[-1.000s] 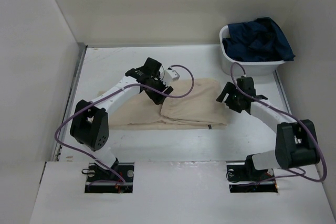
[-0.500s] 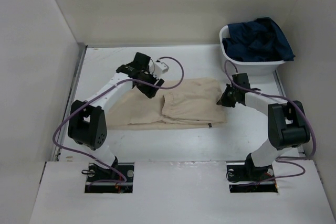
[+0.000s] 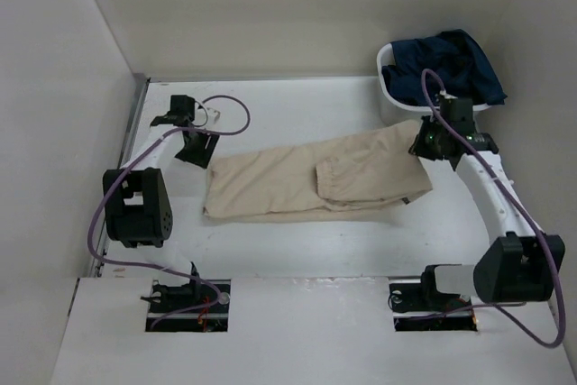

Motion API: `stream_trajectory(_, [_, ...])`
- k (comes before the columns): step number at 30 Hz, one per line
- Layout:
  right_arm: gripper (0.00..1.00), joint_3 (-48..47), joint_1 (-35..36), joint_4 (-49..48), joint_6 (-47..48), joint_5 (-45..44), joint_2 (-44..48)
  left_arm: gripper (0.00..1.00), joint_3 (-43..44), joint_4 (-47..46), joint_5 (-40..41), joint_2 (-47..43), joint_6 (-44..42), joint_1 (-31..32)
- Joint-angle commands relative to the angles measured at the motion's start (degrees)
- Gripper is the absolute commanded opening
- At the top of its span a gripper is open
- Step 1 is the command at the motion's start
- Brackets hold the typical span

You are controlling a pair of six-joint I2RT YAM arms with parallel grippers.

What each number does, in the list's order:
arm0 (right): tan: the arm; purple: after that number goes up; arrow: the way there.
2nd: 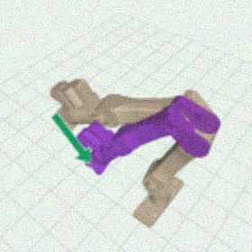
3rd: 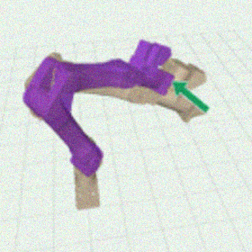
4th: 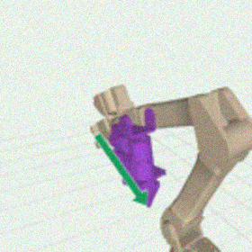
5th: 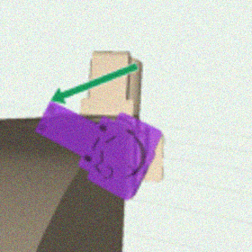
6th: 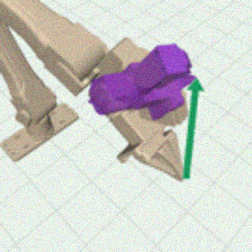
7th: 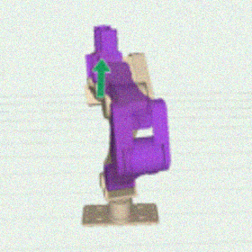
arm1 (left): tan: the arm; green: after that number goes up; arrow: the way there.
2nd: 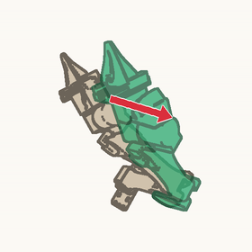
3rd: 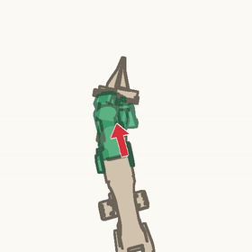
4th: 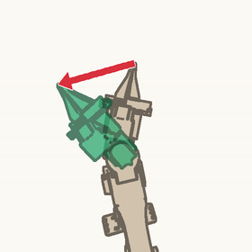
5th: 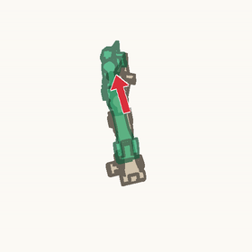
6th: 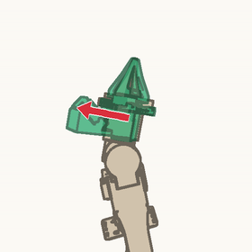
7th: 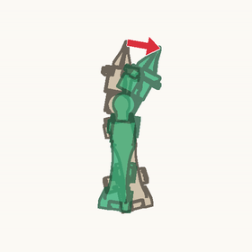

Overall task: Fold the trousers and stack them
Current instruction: Fold the trousers

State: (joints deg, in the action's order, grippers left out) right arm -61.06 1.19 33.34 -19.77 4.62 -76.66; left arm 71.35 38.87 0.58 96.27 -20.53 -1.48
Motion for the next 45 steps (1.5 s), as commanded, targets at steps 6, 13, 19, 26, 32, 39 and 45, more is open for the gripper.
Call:
stream_trajectory(6, [0.00, -19.59, 2.44, 19.72, 9.40, -8.57, 4.69, 0.60, 3.79, -2.13, -3.65, 4.18, 4.53, 9.94])
stream_trajectory(13, [0.00, -37.27, 21.24, 31.33, 7.21, -17.00, -4.88, 0.59, 7.13, -3.36, -11.73, 9.81, 8.84, 15.75])
stream_trajectory(19, [0.00, -48.78, 34.78, 34.07, 1.14, -20.44, -16.04, 0.58, 8.19, -4.42, -12.71, 13.77, 10.95, 18.13])
stream_trajectory(26, [0.00, -65.39, 45.68, 32.14, -0.80, -20.62, -31.33, 0.54, 9.15, -5.65, -13.06, 17.19, 11.13, 17.25])
stream_trajectory(32, [0.00, -67.88, 49.12, 26.34, -2.20, -13.69, -38.11, 0.53, 9.24, -7.58, -13.32, 19.22, 11.04, 15.76])
stream_trajectory(39, [0.06, -65.24, 51.76, 14.66, -5.19, -12.44, -44.00, 0.52, 9.77, -8.20, -14.38, 20.01, 11.13, 14.00])
stream_trajectory(45, [0.37, -62.53, 51.76, 6.14, -4.94, -8.07, -44.98, 0.55, 10.82, -7.06, -12.80, 18.43, 12.18, 10.58])
